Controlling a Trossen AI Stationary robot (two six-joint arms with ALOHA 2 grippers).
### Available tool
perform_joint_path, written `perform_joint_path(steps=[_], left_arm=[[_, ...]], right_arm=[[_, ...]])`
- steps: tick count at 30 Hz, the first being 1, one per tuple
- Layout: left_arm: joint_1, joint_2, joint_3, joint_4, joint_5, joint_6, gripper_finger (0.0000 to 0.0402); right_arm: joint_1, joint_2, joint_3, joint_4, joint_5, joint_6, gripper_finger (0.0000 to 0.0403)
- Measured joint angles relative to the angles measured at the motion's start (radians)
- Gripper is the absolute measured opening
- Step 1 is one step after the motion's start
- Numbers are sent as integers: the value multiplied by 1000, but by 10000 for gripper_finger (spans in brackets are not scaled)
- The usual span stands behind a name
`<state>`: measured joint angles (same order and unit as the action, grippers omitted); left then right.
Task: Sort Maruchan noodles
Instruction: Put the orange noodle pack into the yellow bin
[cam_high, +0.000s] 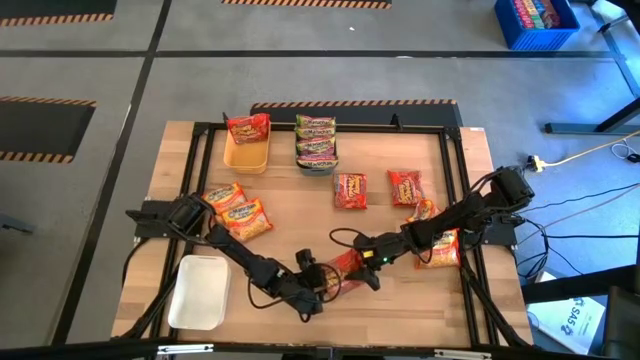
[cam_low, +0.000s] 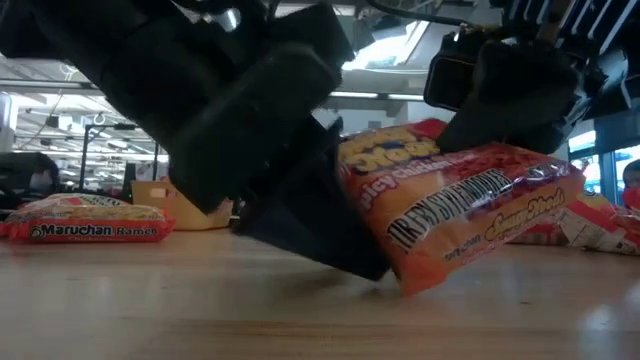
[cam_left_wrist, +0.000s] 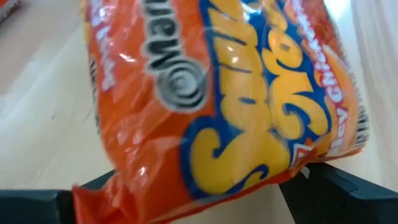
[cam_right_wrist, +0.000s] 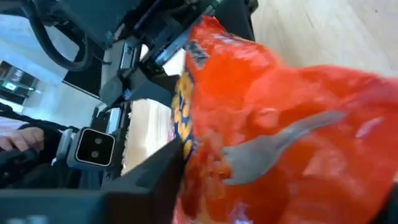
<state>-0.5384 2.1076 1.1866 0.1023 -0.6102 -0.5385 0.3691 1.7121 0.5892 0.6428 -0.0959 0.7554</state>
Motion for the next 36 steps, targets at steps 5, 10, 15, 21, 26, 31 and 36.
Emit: perform_joint_path(steps=[5,10,15,21,26,31,36], left_arm=[[-24,-63,-1,-98,2,-2,277],[-53,-157,3,-211,-27,-19,277],[-54,-221,0,-271,-34,35,277],[9,-332,1,-278,5,146,277],[81,-407,1,-277,23,230,277],[130,-426,1,-275,38,286,277],[184,-395,2,-284,82,287,277]], right_arm=[[1,-3,1,3,-2,-50,106],[-4,-36,0,-47,38,-149,93],[-4,-76,-2,-92,165,-276,104],[-4,-83,-2,-79,271,-502,91],[-3,-83,-1,-52,339,-640,95],[-4,-83,-1,-18,401,-738,96],[-20,-83,-1,18,399,-788,94]])
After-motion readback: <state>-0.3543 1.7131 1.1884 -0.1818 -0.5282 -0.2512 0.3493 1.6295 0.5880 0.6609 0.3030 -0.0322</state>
